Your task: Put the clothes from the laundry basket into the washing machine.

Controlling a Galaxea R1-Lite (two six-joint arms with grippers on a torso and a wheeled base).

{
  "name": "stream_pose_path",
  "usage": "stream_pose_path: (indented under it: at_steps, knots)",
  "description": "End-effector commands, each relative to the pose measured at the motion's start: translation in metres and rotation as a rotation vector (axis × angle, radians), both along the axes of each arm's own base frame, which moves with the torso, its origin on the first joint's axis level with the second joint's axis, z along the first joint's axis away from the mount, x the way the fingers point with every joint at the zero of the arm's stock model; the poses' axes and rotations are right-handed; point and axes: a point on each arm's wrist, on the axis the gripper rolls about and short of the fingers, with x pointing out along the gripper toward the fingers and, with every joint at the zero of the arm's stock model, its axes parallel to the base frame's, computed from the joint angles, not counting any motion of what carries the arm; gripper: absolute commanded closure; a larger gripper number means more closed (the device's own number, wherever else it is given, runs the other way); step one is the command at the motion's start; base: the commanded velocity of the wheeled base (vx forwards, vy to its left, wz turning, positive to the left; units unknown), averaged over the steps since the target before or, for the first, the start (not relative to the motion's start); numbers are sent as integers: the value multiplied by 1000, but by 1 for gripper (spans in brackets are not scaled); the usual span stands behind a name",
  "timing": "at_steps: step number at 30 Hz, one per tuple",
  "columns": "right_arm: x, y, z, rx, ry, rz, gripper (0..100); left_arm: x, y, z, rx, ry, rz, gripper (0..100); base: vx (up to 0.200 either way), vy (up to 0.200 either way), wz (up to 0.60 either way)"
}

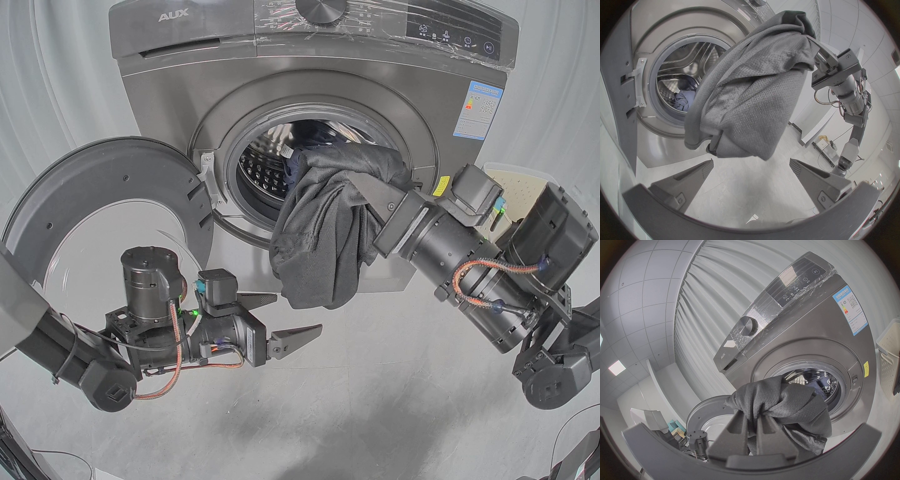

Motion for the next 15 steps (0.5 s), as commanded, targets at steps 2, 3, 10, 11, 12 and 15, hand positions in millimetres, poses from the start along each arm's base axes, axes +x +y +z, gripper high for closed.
stream_pose_path:
  at_steps: [2, 3, 10, 11, 12, 15]
  knots:
    - [-3, -2, 3, 6, -6, 3, 100, 10, -10, -5, 0, 2, -3, 0, 0, 0, 0]
    - [-3, -2, 3, 6, -6, 3, 100, 10, -10, -4, 0, 0, -1, 0, 0, 0, 0]
    - [-5, -3, 3, 5, -5, 5, 100, 23, -22, 5, -34, -57, 30, 0, 0, 0, 0]
    - [-5, -3, 2, 4, -4, 5, 100, 23, -23, 6, -37, -58, 32, 0, 0, 0, 0]
    - [-6, -3, 1, 0, -1, 8, 100, 23, -24, 7, -44, -60, 33, 0, 0, 0, 0]
    - [-6, -3, 1, -1, 0, 9, 100, 22, -28, 8, -52, -56, 25, 0, 0, 0, 0]
